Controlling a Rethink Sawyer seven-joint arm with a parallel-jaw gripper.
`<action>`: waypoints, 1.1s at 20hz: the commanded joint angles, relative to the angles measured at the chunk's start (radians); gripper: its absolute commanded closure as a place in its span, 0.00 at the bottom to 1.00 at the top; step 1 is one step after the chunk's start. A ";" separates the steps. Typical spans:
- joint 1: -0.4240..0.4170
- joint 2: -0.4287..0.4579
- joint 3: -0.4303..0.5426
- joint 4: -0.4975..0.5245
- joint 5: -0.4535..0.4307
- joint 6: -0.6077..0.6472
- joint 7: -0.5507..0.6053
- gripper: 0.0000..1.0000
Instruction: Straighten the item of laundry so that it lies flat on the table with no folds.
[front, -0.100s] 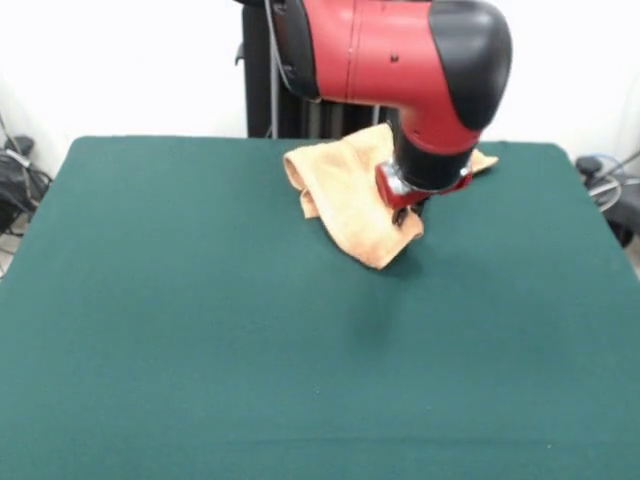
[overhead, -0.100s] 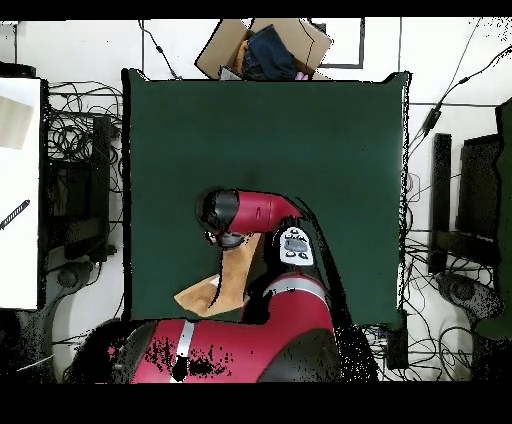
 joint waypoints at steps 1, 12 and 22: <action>0.019 0.055 0.072 -0.123 0.038 0.068 0.169 1.00; 0.024 0.129 0.075 -0.252 0.014 0.107 0.134 1.00; 0.030 0.168 0.076 -0.334 -0.002 0.148 0.125 1.00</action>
